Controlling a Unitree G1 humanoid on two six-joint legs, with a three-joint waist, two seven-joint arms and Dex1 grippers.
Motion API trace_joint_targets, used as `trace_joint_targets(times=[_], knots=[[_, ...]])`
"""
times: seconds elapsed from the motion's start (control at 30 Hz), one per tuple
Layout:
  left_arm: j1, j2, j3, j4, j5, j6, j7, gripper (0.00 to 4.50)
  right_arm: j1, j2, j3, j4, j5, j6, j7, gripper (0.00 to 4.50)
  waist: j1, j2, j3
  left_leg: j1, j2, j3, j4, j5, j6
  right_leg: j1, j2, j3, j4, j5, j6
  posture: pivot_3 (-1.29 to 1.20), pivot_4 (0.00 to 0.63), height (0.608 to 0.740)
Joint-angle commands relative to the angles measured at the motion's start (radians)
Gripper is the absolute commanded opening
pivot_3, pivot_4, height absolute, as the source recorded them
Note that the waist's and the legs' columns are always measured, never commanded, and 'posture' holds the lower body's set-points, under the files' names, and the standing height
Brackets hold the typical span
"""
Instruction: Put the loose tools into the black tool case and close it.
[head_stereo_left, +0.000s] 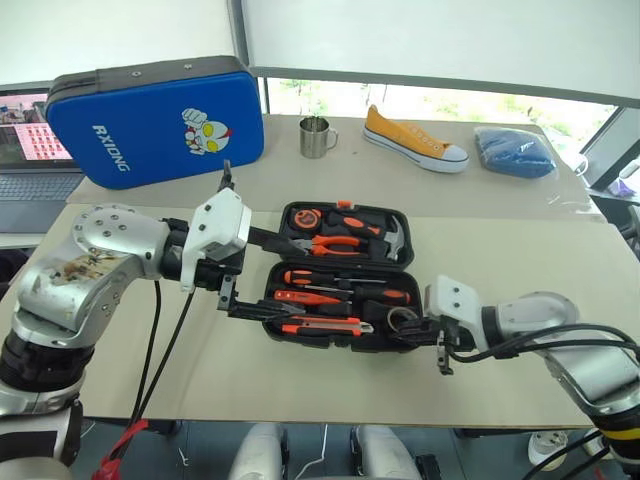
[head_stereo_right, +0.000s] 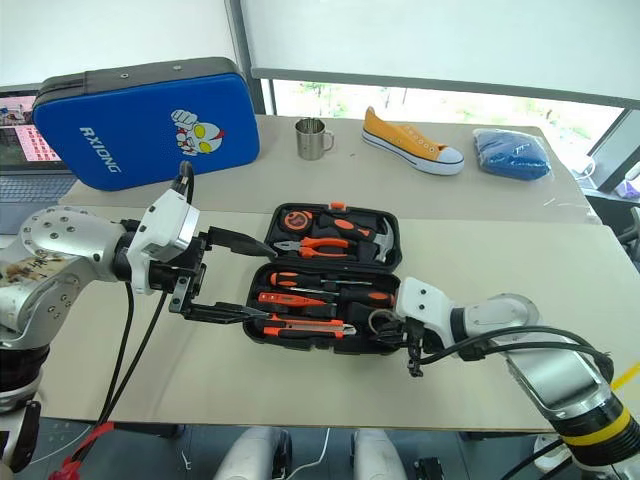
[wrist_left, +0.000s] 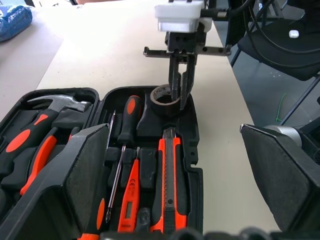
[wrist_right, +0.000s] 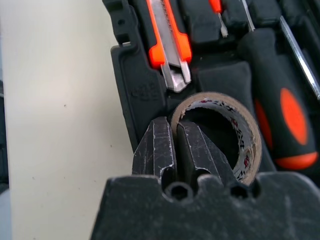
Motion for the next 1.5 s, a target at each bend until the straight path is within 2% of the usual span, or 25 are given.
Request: trace_joint_targets(times=[0.03,0.17,0.23,0.3,0.4,0.5,0.6,0.7,0.83,0.87,0.93,1.13,1.27,1.5], knots=[[-0.017,-0.002,0.010,-0.005,0.002,-0.023,0.003,4.50,-0.001,-0.007,-0.032,-0.007,0.008,0.001,0.011,0.77,0.000,0.000,0.000,0.000,0.000,0.000,0.000,0.000,0.000,0.000,0.000,0.000,0.000,0.000,0.000,0.00,0.150,0.739],[-0.015,-0.004,0.003,0.003,0.016,-0.034,0.007,4.50,0.010,-0.025,-0.074,-0.065,0.041,0.024,0.020,2.01,0.003,0.000,0.000,0.000,0.000,0.000,0.000,0.000,0.000,0.000,0.000,0.000,0.000,0.000,0.000,0.00,0.150,0.739],[-0.011,-0.007,0.002,0.014,0.025,-0.035,0.017,4.50,0.006,-0.022,-0.125,-0.089,0.069,0.046,0.008,2.71,0.003,0.000,0.000,0.000,0.000,0.000,0.000,0.000,0.000,0.000,0.000,0.000,0.000,0.000,0.000,0.00,0.150,0.739],[0.001,-0.011,0.004,0.054,0.050,-0.025,0.051,4.50,-0.026,-0.004,-0.233,-0.093,0.176,0.147,-0.019,3.34,0.003,0.000,0.000,0.000,0.000,0.000,0.000,0.000,0.000,0.000,0.000,0.000,0.000,0.000,0.000,0.00,0.150,0.739],[0.034,-0.008,0.010,0.112,0.100,-0.043,0.090,4.50,-0.050,-0.001,-0.339,-0.052,0.256,0.228,-0.042,3.34,0.003,0.000,0.000,0.000,0.001,0.000,0.000,0.000,0.000,0.000,0.000,0.000,0.000,0.000,0.000,0.00,0.150,0.739],[0.069,0.002,0.020,0.190,0.158,-0.070,0.125,4.50,-0.054,-0.003,-0.376,0.019,0.241,0.233,-0.073,3.34,0.003,0.000,0.000,0.001,0.001,0.000,-0.001,0.000,0.000,0.000,0.000,0.000,0.000,0.000,0.000,0.00,0.150,0.739],[0.113,0.014,0.027,0.320,0.239,-0.132,0.161,3.80,-0.067,0.030,-0.355,0.159,0.164,0.179,-0.141,2.64,0.002,0.000,0.000,0.001,0.001,0.000,-0.001,0.000,0.000,0.000,0.000,0.000,0.000,0.000,0.000,0.00,0.150,0.739],[0.133,0.014,-0.006,0.365,0.295,-0.177,0.166,2.73,-0.070,0.055,-0.309,0.225,0.115,0.127,-0.151,1.69,-0.001,0.000,0.000,0.001,0.000,0.001,-0.001,0.000,0.000,-0.001,0.000,0.000,0.000,0.000,-0.001,0.00,0.150,0.739],[0.131,-0.018,-0.064,0.418,0.364,-0.222,0.172,1.18,-0.084,0.089,-0.237,0.302,0.047,0.042,-0.149,0.16,0.001,0.000,0.000,-0.001,0.000,0.001,-0.002,0.000,0.000,-0.002,0.000,0.000,0.000,0.000,-0.001,0.00,0.150,0.739],[0.132,-0.027,-0.075,0.426,0.374,-0.231,0.169,0.94,-0.090,0.098,-0.225,0.317,0.036,0.027,-0.149,0.00,0.001,0.000,0.000,-0.001,0.000,0.002,-0.001,0.000,0.000,-0.002,-0.001,0.000,0.000,0.000,-0.001,0.00,0.150,0.739],[0.134,-0.045,-0.107,0.436,0.403,-0.257,0.163,0.09,-0.103,0.114,-0.206,0.335,0.029,0.009,-0.135,0.00,0.001,0.000,0.000,-0.001,0.000,0.002,-0.001,0.000,0.000,-0.002,-0.001,0.000,0.000,0.000,-0.001,0.00,0.150,0.739],[0.085,-0.142,-0.168,0.478,0.467,-0.255,0.208,0.03,-0.134,0.132,-0.137,0.322,-0.005,-0.028,-0.083,0.00,0.000,0.000,0.000,-0.001,0.000,0.002,-0.001,0.000,0.000,-0.003,0.000,0.000,0.001,0.000,-0.001,0.00,0.150,0.739],[0.079,-0.179,-0.163,0.461,0.445,-0.239,0.184,0.03,-0.116,0.117,-0.117,0.289,-0.009,-0.054,-0.029,0.00,-0.006,0.000,0.000,-0.002,0.000,0.002,-0.002,0.000,0.000,-0.003,0.000,0.000,0.001,0.000,-0.001,0.00,0.150,0.739],[0.253,-0.073,-0.115,0.278,0.368,-0.238,0.056,0.03,0.037,0.057,-0.148,0.130,0.025,-0.097,0.062,0.00,-0.009,0.000,0.000,-0.008,0.002,0.002,-0.002,0.000,0.000,-0.011,-0.001,0.001,0.003,0.000,-0.001,0.00,0.150,0.739]])
